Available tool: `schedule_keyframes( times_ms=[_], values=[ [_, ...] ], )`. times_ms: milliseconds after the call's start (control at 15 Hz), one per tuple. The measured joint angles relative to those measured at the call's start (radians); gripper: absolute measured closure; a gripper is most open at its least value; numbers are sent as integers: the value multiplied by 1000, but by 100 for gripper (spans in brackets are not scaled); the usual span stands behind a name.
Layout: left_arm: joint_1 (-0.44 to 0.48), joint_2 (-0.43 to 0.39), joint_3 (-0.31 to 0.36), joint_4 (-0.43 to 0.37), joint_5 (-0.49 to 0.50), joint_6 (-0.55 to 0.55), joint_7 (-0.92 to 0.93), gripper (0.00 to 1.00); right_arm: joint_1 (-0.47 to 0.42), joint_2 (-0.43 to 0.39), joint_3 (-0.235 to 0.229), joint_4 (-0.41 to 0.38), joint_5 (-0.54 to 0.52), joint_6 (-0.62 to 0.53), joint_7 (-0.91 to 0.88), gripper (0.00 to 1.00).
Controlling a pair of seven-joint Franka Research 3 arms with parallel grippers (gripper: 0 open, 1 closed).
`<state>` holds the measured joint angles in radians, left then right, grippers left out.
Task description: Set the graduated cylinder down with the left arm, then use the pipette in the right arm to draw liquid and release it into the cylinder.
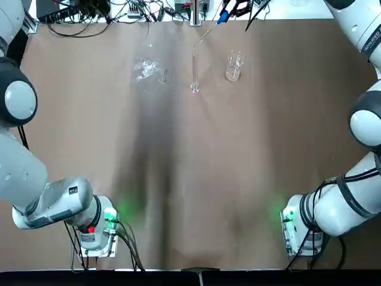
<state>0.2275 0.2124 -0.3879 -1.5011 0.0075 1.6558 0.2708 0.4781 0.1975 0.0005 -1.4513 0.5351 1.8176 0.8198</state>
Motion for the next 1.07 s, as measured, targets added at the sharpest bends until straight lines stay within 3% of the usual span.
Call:
schedule_keyframes(
  times_ms=[400, 1067],
  values=[
    [-4, -129, -5, -3, 122, -164, -139, 0, 0, 13, -3, -1, -26, 0, 0, 74],
    [2, -131, 5, -18, 129, -166, -160, 0, 5, 17, -3, -9, -46, 0, 0, 74]
  ],
)
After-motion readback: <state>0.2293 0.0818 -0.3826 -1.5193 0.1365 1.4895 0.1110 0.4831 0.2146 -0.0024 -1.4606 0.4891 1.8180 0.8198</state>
